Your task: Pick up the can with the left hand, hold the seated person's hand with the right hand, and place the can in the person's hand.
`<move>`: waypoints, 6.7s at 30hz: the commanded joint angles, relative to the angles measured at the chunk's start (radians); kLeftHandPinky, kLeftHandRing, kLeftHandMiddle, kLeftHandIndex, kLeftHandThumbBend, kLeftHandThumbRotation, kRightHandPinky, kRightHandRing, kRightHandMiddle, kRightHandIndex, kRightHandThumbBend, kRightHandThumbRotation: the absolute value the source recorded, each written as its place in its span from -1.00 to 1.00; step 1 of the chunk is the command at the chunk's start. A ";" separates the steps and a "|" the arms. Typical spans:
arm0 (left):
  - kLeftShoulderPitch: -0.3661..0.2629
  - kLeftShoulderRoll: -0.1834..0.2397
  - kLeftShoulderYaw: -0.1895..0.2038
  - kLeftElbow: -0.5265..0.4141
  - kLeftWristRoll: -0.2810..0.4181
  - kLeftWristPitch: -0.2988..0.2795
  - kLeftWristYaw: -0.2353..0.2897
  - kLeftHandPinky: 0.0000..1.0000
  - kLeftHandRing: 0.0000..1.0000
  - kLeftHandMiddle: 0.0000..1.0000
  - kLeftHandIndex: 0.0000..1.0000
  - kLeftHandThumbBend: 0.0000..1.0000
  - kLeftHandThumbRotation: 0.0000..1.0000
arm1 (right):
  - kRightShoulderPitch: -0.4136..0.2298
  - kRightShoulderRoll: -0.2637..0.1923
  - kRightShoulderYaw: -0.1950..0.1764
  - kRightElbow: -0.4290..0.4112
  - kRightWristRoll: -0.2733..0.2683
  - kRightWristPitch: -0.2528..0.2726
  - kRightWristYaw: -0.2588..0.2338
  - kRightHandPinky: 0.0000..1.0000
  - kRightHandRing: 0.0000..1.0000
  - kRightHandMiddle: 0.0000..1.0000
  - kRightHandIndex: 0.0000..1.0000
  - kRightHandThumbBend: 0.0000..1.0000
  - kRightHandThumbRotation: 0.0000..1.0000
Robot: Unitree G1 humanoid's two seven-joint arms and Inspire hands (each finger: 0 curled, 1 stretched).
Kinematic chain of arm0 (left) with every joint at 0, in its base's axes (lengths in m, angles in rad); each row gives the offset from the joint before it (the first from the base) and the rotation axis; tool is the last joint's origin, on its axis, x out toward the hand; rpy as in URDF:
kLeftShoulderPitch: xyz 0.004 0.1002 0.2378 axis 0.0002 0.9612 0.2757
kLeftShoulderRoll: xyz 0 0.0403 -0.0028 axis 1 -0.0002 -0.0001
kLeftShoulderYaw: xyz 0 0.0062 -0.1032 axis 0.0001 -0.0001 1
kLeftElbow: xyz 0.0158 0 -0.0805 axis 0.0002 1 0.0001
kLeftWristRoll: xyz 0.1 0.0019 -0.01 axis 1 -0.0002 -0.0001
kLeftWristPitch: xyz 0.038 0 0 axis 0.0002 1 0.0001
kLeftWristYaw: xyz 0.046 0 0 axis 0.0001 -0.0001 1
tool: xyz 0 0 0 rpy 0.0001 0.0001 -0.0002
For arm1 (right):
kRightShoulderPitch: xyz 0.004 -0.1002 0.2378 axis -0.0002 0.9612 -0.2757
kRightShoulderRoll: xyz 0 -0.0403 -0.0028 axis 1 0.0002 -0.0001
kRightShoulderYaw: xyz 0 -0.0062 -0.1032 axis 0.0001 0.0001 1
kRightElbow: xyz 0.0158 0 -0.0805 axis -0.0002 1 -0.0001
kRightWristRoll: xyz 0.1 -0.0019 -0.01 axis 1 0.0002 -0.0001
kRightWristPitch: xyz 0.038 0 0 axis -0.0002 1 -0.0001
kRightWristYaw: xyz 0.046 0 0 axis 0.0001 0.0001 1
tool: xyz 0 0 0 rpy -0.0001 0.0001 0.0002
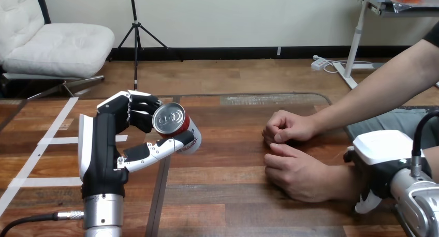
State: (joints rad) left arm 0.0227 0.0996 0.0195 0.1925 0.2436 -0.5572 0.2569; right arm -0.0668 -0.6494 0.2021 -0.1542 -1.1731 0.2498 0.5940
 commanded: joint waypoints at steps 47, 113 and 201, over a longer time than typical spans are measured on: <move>-0.017 -0.002 0.020 -0.101 -0.013 -0.006 -0.002 -0.22 -0.17 -0.11 -0.13 0.41 -1.00 | -0.145 0.042 0.097 0.135 0.045 -0.028 -0.055 0.59 0.65 0.68 0.63 0.57 -0.72; -0.025 -0.001 0.026 -0.089 -0.041 -0.004 -0.031 -0.20 -0.15 -0.10 -0.12 0.40 -1.00 | -0.168 0.031 0.110 0.230 0.063 0.009 -0.193 -0.69 -0.45 -0.15 0.23 0.22 -1.00; -0.070 -0.022 -0.043 -0.034 -0.042 -0.046 -0.114 -0.22 -0.17 -0.11 -0.13 0.43 -1.00 | -0.130 0.006 0.003 -0.242 0.017 -0.019 -0.050 -0.71 -0.55 -0.36 0.03 0.52 -1.00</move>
State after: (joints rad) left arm 0.0377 0.0945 -0.0023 0.1664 0.2167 -0.5619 0.1543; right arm -0.1540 -0.6378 0.2370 -0.3476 -1.1447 0.2404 0.5519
